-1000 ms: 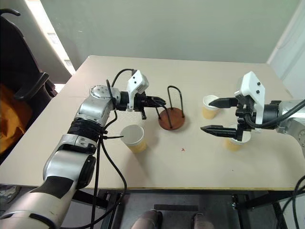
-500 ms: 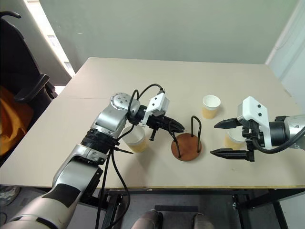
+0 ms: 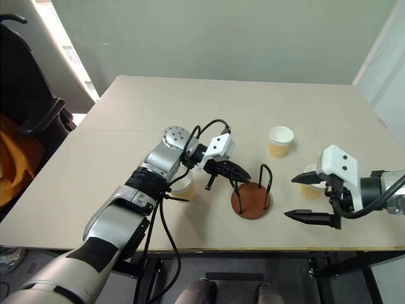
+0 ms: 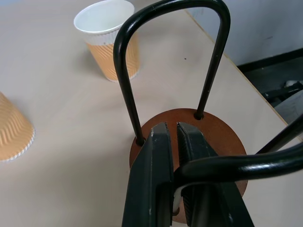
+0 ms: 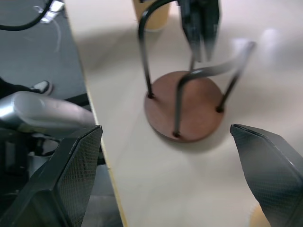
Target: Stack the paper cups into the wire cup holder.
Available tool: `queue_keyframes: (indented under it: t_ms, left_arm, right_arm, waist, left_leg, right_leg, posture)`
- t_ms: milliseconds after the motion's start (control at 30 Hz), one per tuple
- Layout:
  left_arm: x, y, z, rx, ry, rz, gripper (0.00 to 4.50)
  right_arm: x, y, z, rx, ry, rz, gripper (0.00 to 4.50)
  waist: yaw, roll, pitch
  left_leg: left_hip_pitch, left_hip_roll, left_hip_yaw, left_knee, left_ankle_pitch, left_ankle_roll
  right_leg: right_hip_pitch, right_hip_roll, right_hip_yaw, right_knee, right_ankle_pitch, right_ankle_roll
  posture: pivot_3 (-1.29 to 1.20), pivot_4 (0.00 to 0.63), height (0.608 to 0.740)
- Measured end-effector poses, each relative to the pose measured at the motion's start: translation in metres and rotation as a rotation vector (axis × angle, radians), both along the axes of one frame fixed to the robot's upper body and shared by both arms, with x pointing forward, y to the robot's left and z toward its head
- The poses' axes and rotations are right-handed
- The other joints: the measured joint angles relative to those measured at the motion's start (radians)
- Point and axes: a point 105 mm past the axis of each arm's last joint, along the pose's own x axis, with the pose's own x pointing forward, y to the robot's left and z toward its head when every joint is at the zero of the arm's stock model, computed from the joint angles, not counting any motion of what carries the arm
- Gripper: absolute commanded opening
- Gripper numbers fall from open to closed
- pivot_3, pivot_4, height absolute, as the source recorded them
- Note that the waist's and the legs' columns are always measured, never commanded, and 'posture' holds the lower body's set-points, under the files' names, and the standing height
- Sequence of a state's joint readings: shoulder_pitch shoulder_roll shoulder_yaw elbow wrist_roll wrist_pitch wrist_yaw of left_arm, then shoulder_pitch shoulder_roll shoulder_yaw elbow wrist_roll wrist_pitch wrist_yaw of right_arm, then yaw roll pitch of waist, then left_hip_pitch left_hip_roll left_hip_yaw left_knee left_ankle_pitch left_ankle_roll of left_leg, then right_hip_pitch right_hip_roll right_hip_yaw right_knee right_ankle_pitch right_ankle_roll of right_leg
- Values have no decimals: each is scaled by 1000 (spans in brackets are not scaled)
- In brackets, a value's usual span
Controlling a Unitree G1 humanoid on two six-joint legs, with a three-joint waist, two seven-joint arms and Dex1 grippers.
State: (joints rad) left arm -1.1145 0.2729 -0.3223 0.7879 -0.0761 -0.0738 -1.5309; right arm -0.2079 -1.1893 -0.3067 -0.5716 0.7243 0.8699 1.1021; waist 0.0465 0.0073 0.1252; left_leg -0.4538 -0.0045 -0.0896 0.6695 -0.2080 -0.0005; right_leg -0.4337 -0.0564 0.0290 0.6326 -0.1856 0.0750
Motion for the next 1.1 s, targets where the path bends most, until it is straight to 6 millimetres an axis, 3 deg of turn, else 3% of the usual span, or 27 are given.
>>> queue_keyframes:
  t_ms: [100, 367, 533, 833, 1000, 1100]
  left_arm:
    - [0, 0, -5, 35, -1, -2, 20]
    - [3, -1, -10, 57, 42, 31, 2552]
    - [6, 5, -8, 58, 44, 56, 4376]
    - [14, 48, 19, 17, -21, 135, 4446]
    - [16, 101, 64, -121, -25, 275, 4446]
    - [-3, 116, 91, -200, -52, 276, 4446]
  right_arm:
    - [1, -2, 3, -1, -16, -14, 4500]
    - [2, -5, 6, -8, -27, -26, 4500]
    - [5, -9, 7, -8, -30, -40, 4500]
    - [27, -35, 6, -77, -66, -128, 4500]
    - [47, -55, -6, -140, -66, -191, 4500]
    - [55, -58, -11, -142, -56, -196, 4500]
  waist:
    - [0, 0, 0]
    - [0, 0, 0]
    - [0, 0, 0]
    - [-1, 0, 0]
    - [-7, 0, 0]
    - [-14, 1, 0]
  left_leg:
    - [0, 0, 1, 0, 0, 0]
    - [0, 0, 2, 1, 0, 0]
    - [0, 0, 3, 1, 0, 0]
    - [0, 0, 3, 1, 0, 1]
    - [0, 1, 3, 1, -2, 3]
    - [0, 1, 4, 1, -1, 2]
  right_leg:
    - [0, 0, 1, -2, 1, 1]
    - [1, 0, 1, -4, 2, 3]
    - [1, 0, 1, -4, 2, 3]
    - [1, 0, 2, -4, 2, 3]
    - [-1, 1, 1, -4, 2, 2]
    - [-1, 0, 2, -4, 2, 2]
  posture:
    - [0, 150, 740]
    - [0, 150, 740]
    - [0, 150, 740]
    - [0, 150, 740]
    - [0, 150, 740]
    - [0, 150, 740]
